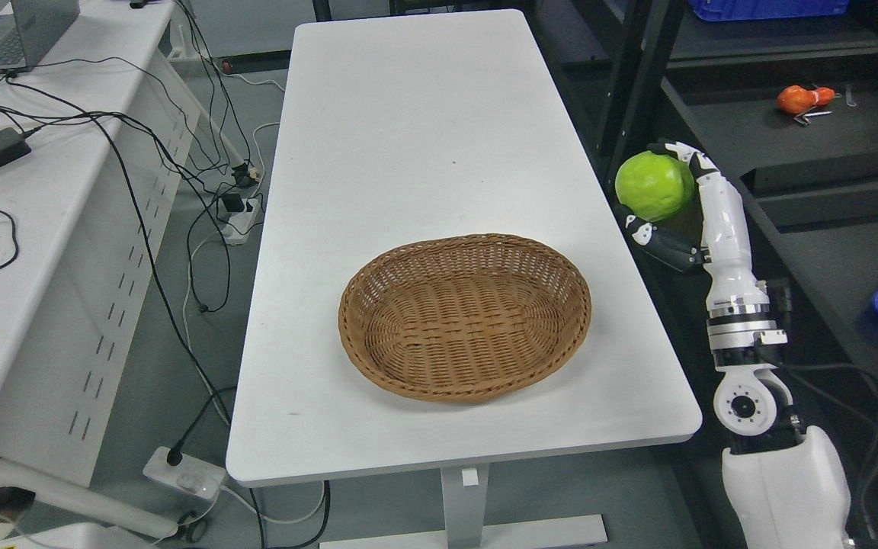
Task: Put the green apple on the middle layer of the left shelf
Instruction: 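Carry the held green apple toward the black shelf tray of fruit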
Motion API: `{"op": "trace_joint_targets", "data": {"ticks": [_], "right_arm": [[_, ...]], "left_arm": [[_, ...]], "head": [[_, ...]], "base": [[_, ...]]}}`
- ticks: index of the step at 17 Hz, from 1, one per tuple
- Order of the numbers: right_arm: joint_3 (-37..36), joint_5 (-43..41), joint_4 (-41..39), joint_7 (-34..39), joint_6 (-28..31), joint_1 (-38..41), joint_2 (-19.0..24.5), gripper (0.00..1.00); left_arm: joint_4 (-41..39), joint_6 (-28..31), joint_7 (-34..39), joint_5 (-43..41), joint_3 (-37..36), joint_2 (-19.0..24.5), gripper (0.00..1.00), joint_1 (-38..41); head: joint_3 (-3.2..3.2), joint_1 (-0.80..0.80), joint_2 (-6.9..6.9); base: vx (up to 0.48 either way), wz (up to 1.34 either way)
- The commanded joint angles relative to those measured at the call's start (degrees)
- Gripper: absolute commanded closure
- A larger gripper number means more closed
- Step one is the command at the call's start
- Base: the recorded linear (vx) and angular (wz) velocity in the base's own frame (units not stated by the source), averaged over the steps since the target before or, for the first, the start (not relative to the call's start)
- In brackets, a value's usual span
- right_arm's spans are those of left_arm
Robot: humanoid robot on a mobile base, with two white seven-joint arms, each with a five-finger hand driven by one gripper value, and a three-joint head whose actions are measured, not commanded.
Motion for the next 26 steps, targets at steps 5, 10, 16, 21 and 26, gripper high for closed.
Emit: {"op": "trace_joint_targets", "data": {"ticks": [5,10,16,21,26], "right_arm": [[-3.6,-0.1,-1.3,0.0,-0.2,1.6,1.3,0.99],[-3.5,-0.1,-1.3,0.0,-0.2,1.9,1.3,0.99],[-3.5,-0.1,-1.3,-0.1,-0.5,1.8,1.3,0.98],[-1.0,-0.1,-1.7,0.8,-5.3,3.6,1.0,0.98],[0.8,-0.1,-1.7,0.7,-5.2,4.5,1.3,0.98]], "left_arm": [[0.1,0.0,0.0,0.0,0.0,1.0,0.0,0.0],[0.0,0.0,0.0,0.0,0.0,1.0,0.0,0.0],[0.0,0.0,0.0,0.0,0.0,1.0,0.0,0.0],[0.1,0.0,0.0,0.0,0.0,1.0,0.0,0.0],[0.1,0.0,0.0,0.0,0.0,1.0,0.0,0.0]], "head": [[0.0,0.0,0.0],[0.0,0.0,0.0],[0.0,0.0,0.0],[0.0,0.0,0.0],[0.0,0.0,0.0]], "base": [[-0.207,0.2],[-0.306,0.14],[-0.334,-0.13],[-0.291,-0.25],[-0.284,-0.08]]}}
